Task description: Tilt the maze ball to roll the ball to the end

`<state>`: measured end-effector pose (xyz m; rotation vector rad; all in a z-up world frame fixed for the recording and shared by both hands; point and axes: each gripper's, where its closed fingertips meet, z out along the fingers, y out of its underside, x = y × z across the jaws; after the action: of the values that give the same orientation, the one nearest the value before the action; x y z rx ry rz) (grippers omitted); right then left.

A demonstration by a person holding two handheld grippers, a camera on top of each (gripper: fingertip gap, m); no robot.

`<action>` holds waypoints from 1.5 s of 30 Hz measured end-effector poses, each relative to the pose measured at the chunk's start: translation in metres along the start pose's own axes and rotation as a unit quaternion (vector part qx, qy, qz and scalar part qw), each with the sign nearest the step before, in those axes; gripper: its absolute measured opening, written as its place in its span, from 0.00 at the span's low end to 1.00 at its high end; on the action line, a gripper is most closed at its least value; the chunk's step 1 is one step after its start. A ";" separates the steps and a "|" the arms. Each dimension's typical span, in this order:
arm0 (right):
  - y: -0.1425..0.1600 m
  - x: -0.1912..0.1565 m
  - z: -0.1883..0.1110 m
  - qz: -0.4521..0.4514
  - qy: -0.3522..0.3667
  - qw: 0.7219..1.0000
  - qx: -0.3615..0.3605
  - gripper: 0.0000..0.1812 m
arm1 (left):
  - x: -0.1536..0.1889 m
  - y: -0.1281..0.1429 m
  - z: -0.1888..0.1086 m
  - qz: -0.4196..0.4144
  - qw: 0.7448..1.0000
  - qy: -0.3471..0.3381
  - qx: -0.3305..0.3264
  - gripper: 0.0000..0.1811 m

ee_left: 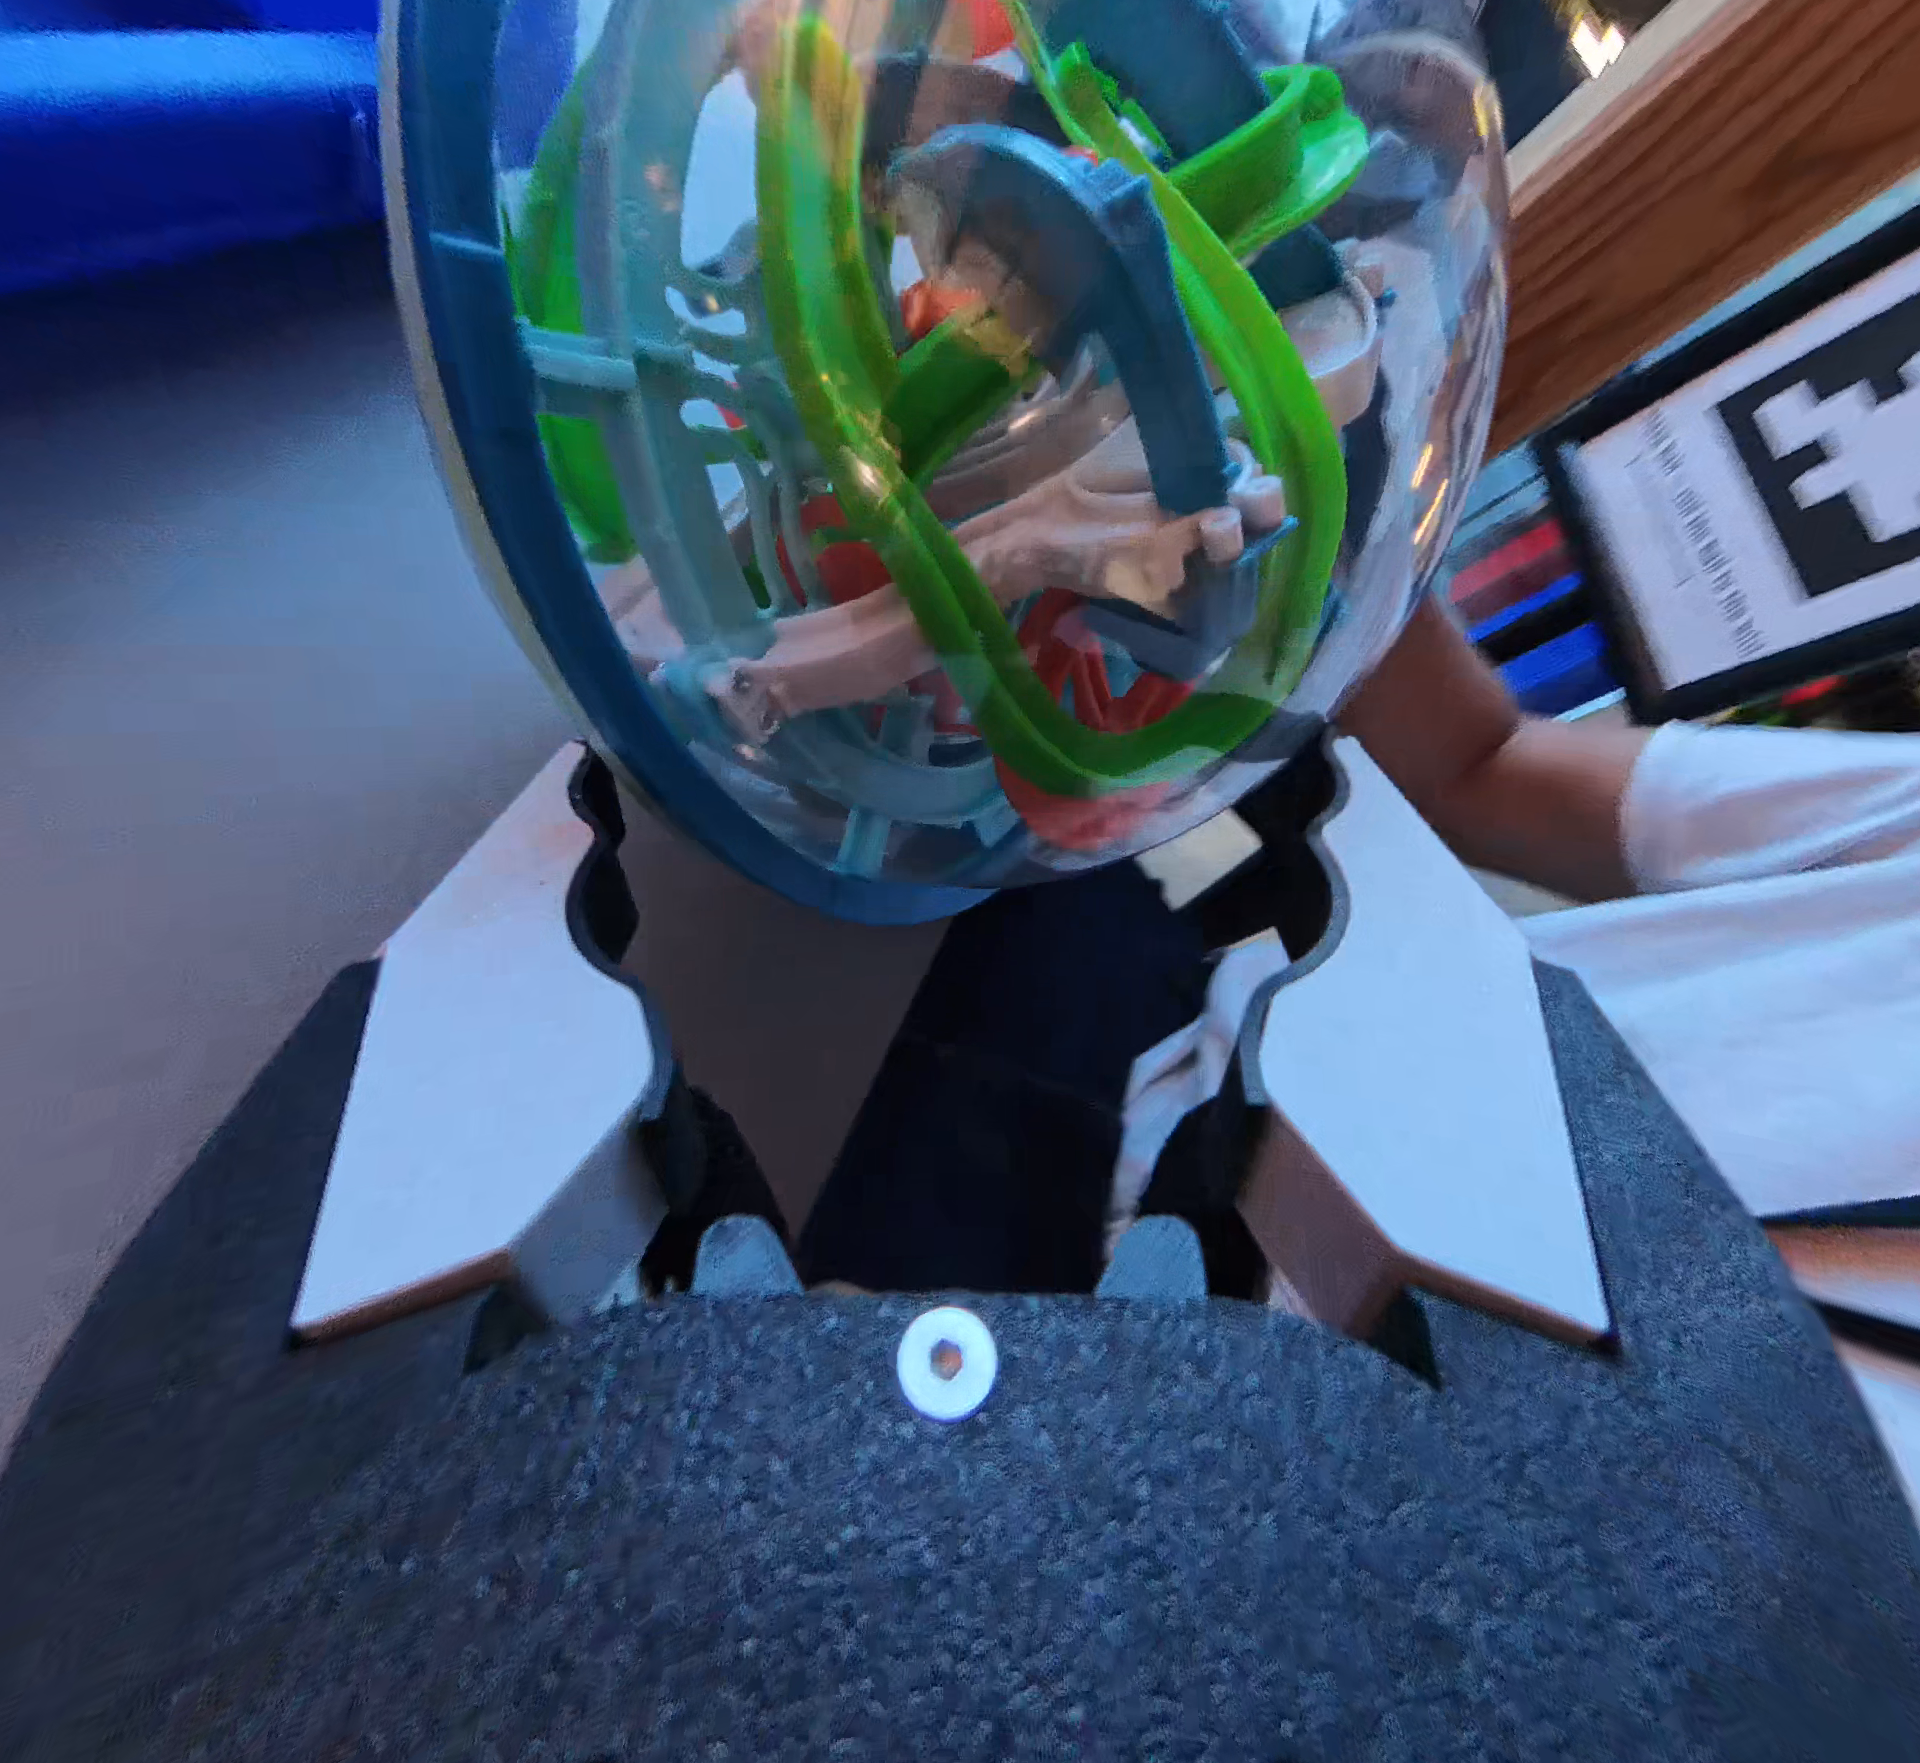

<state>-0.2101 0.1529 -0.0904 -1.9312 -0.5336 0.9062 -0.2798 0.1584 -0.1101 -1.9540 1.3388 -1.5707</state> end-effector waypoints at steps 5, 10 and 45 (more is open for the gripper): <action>0.001 0.001 0.001 0.062 -0.007 0.998 -0.004 0.83 | 0.003 0.002 0.000 -0.068 0.997 0.024 -0.002 0.70; 0.001 0.004 0.002 0.059 -0.010 0.998 0.004 0.83 | 0.000 0.002 0.001 -0.061 0.998 0.015 -0.006 0.70; -0.005 0.033 -0.031 0.214 -0.119 0.966 0.084 0.70 | -0.031 -0.030 -0.026 -0.145 0.969 0.129 0.151 0.04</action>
<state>-0.1657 0.1604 -0.0887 -1.8223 -0.1648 1.4247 -0.2875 0.2071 -0.0981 -1.8635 0.8519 -2.0863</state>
